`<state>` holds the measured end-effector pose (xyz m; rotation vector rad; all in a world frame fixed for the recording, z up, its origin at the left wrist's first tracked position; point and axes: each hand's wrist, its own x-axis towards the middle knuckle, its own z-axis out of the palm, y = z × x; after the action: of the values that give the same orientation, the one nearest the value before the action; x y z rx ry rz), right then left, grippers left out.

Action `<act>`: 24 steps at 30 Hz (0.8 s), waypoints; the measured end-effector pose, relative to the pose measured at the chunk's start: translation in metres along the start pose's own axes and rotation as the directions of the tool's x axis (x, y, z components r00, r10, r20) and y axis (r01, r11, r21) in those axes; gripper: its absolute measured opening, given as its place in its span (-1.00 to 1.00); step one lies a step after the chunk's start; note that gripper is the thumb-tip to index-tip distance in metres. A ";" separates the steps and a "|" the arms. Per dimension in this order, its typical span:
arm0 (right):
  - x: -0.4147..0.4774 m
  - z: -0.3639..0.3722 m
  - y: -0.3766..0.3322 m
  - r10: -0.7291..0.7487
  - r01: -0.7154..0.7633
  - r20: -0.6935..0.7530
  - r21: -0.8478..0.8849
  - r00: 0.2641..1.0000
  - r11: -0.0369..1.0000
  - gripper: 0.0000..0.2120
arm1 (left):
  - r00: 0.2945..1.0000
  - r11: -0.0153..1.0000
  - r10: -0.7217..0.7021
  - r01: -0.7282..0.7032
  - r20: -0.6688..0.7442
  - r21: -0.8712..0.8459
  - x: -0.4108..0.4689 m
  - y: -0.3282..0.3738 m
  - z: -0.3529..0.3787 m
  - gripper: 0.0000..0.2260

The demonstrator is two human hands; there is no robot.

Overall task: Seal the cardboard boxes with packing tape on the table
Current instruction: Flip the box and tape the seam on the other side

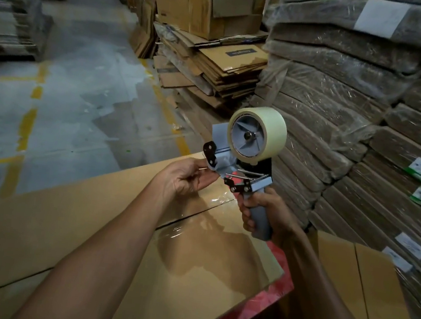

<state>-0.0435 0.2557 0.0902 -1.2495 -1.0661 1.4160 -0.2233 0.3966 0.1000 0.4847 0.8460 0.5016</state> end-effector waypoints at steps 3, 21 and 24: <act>0.002 -0.003 -0.001 -0.006 0.006 0.005 0.013 1.000 1.000 -0.73 | 0.997 0.997 0.055 -0.052 -0.047 0.060 0.004 -0.003 0.003 -0.95; 0.019 -0.020 -0.006 -0.022 0.018 0.023 0.164 0.999 0.986 -0.86 | 0.975 0.943 0.217 -0.220 -0.041 -0.251 0.027 -0.020 0.010 -0.82; 0.018 -0.027 -0.004 -0.038 0.032 0.031 0.174 0.999 0.984 -0.90 | 0.986 0.960 0.159 -0.167 -0.053 -0.226 0.028 -0.017 0.008 -0.62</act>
<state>-0.0171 0.2745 0.0883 -1.0799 -0.9616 1.4743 -0.1977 0.3988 0.0783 0.3340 0.7728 0.7526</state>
